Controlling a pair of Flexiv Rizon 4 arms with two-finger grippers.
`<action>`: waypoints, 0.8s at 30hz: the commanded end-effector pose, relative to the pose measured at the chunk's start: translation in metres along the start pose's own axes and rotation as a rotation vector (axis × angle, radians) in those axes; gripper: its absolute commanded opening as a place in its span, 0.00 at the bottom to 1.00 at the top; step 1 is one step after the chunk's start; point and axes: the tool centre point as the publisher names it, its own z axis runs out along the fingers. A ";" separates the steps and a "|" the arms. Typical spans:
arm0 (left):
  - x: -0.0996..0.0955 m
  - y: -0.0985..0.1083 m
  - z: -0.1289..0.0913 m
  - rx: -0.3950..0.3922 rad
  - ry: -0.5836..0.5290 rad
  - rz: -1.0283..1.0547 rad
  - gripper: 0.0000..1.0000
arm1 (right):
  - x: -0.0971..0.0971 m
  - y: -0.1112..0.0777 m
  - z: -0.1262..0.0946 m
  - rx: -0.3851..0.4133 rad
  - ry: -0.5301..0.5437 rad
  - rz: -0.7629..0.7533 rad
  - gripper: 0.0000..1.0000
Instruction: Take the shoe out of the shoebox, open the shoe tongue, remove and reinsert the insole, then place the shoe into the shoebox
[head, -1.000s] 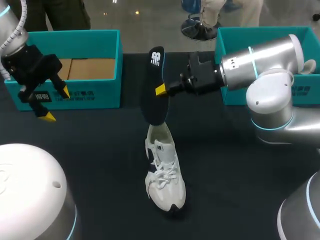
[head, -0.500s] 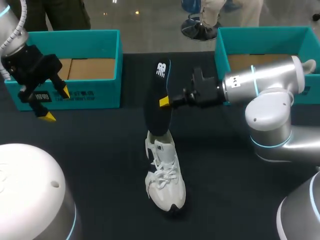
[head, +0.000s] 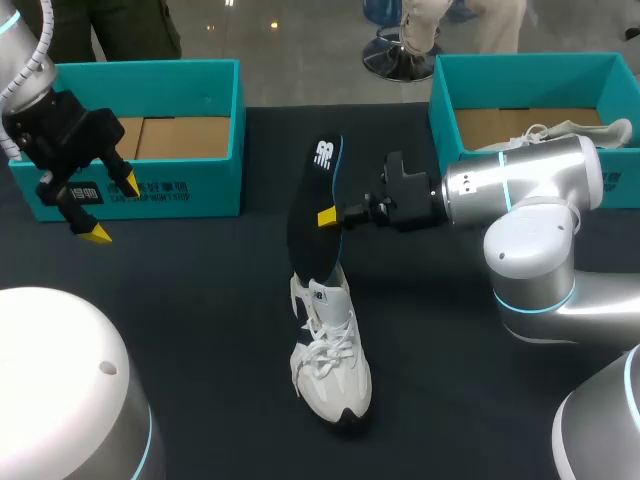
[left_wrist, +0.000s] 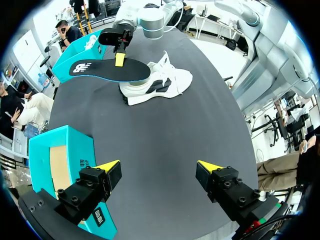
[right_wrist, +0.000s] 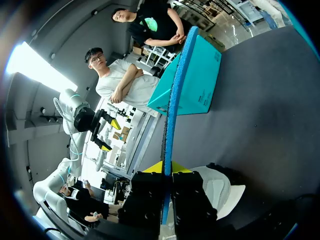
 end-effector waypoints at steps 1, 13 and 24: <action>0.001 0.000 -0.001 -0.002 0.000 0.000 1.00 | 0.001 0.000 0.002 -0.002 -0.005 0.001 0.00; 0.001 0.000 -0.001 -0.002 0.000 0.000 1.00 | 0.001 0.000 0.002 -0.002 -0.005 0.001 0.00; 0.001 0.000 -0.001 -0.002 0.000 0.000 1.00 | 0.001 -0.004 0.005 -0.005 0.004 -0.021 0.00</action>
